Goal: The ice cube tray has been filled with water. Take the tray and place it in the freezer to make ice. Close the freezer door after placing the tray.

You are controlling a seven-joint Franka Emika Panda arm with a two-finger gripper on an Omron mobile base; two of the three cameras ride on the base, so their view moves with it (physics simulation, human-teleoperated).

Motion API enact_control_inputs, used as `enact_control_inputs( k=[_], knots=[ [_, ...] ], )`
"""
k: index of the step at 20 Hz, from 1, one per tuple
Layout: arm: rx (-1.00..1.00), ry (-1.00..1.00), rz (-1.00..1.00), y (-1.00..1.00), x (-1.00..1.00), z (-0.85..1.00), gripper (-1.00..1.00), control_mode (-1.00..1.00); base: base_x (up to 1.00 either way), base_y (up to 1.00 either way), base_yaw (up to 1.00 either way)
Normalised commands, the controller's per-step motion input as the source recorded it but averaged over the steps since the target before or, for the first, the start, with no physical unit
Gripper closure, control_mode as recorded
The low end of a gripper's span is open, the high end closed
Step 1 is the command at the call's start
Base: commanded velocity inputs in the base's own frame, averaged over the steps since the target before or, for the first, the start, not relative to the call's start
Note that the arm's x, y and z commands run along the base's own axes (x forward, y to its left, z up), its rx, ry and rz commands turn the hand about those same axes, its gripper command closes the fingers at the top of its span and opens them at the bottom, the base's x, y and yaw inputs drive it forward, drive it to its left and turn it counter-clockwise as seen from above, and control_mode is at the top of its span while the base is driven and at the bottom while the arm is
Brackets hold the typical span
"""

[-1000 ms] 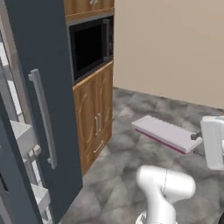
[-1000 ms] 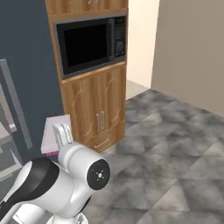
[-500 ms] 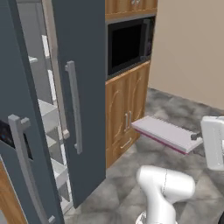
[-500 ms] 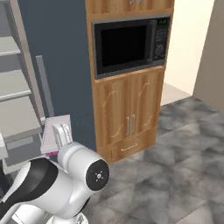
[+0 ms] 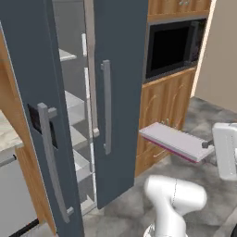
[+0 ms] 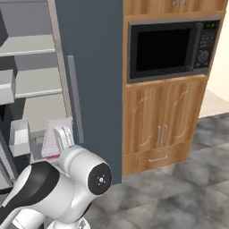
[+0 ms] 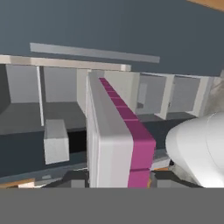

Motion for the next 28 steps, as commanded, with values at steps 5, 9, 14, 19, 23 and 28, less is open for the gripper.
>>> enact_control_inputs(
  k=[5, 9, 14, 19, 23, 28],
  knots=[
    [0.00, 0.00, 0.00, 0.00, 0.00, 0.00, 1.00, 1.00, 0.23, -0.22, 0.38],
    [0.00, 0.00, 0.00, 0.00, 0.00, 0.00, 1.00, 1.00, 0.28, -0.18, 0.35],
    [0.00, 0.00, 0.00, 0.00, 0.00, 0.00, 1.00, 1.00, 0.31, -0.22, 0.35],
    [0.00, 0.00, 0.00, 0.00, 0.00, 0.00, 1.00, 1.00, 0.31, -0.20, 0.31],
    [0.00, 0.00, 0.00, 0.00, 0.00, 0.00, 1.00, 1.00, 0.30, -0.24, 0.29],
    [0.00, 0.00, 0.00, 0.00, 0.00, 0.00, 1.00, 1.00, 0.40, -0.27, 0.23]
  ],
)
